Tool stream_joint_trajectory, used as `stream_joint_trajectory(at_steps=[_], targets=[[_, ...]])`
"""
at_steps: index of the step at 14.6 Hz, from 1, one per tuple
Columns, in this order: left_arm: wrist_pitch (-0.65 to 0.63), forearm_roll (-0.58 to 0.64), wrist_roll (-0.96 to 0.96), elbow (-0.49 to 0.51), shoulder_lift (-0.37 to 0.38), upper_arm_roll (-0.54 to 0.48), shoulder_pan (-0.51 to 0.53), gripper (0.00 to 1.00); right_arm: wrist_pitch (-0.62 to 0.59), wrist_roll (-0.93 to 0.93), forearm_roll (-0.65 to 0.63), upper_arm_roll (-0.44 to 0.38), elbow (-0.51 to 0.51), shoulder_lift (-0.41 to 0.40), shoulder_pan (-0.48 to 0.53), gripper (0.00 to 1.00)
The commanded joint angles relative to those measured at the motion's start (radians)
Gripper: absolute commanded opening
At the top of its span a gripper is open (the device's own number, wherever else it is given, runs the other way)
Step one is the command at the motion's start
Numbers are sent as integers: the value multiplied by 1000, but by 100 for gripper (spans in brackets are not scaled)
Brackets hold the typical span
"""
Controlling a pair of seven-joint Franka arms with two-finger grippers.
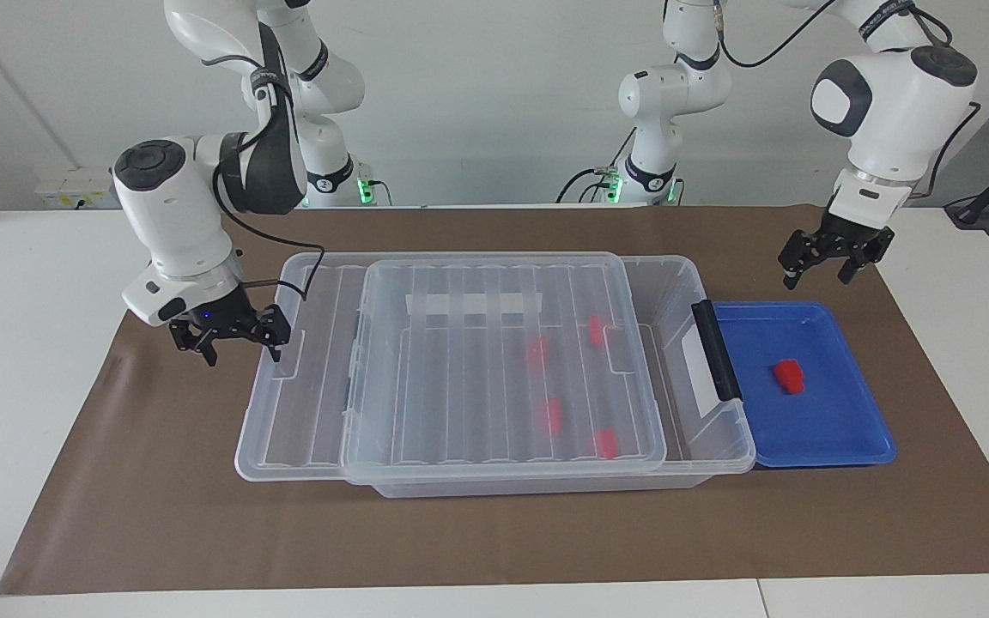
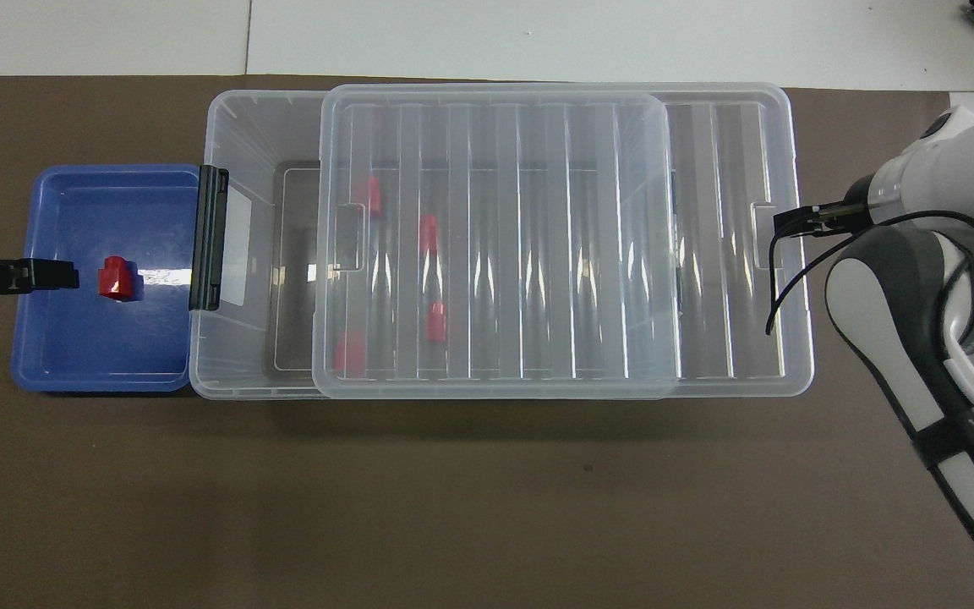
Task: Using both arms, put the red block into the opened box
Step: 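Grasp the red block in the blue tray with the left gripper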
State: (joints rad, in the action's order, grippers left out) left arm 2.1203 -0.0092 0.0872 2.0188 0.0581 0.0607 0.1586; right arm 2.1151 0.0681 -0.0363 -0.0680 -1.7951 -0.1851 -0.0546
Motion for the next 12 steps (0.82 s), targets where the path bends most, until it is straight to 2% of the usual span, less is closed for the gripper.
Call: stream_joint_trajectory(at_steps=[1,4,8,12], targets=[[129,-17,28,70,-35,7,25,100,-23,39,-24,7,11,-1,27,100],[249,-17,26,118,-78,7,41,100,-23,56,-24,7,11,-1,48,100],[285,-15,26,121,-115,7,42,100,-24,67,-24,7,11,1,70,100],[369,-15,11,124,-207,7,55,100,-35,81,-25,5,11,1,90,100]])
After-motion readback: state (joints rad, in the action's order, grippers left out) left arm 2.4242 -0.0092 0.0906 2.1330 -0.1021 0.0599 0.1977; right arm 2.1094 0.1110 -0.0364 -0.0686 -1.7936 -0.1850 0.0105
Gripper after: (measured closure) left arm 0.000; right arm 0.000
